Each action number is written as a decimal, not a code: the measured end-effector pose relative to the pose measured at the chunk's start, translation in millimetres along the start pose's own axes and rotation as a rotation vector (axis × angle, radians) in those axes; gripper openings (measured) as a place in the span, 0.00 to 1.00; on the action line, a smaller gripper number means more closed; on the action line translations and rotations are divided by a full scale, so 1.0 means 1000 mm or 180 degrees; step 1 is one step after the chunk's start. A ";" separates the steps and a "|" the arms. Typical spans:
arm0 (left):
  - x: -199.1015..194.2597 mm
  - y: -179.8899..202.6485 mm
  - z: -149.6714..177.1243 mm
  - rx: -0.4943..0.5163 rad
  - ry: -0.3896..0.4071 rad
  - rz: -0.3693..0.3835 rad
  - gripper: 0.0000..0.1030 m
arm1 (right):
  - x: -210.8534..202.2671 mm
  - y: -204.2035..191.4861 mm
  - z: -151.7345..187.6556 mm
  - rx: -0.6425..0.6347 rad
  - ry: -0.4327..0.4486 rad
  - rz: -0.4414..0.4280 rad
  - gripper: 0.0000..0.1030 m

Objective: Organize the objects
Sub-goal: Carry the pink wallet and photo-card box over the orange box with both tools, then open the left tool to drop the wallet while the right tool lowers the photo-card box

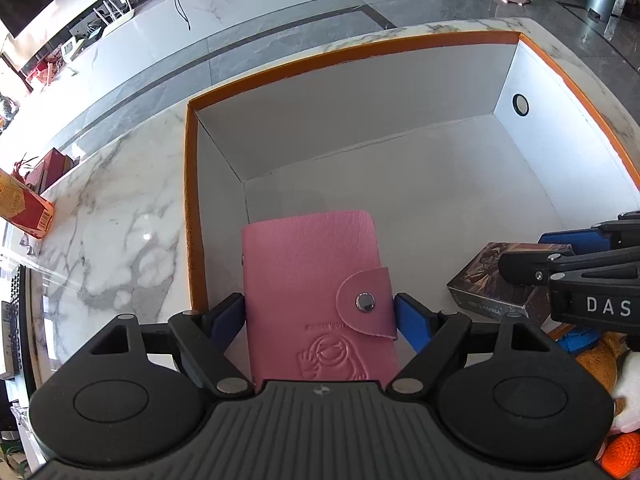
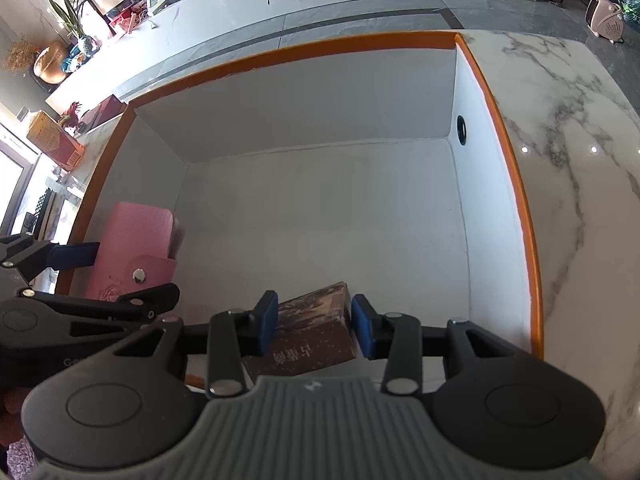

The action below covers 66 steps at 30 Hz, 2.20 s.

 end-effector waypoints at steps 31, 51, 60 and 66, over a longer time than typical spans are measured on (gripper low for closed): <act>-0.055 -0.064 0.026 -0.0535 0.0602 -0.0616 0.87 | 0.021 -0.024 -0.007 -0.0029 -0.0315 0.0096 0.54; -0.027 -0.053 0.051 -0.0755 0.0105 -0.0013 0.26 | -0.005 -0.014 0.010 -0.0192 -0.0031 0.0208 0.51; -0.026 -0.051 0.052 -0.0829 0.0013 0.0180 0.15 | -0.016 -0.015 0.013 -0.0310 0.0064 0.0191 0.51; -0.023 -0.057 0.051 -0.0964 -0.0053 0.0379 0.10 | -0.018 -0.014 0.016 -0.0298 0.0104 0.0146 0.51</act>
Point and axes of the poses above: each gripper's, at about its wrist camera, not at the fingertips, and x roughly the way its jaws point, y to its right, z to its underside, the point moved 3 cm from there along x, roughly the way its jaws point, and after that the axes turned 14 degrees about x, right-handed, at the moved point
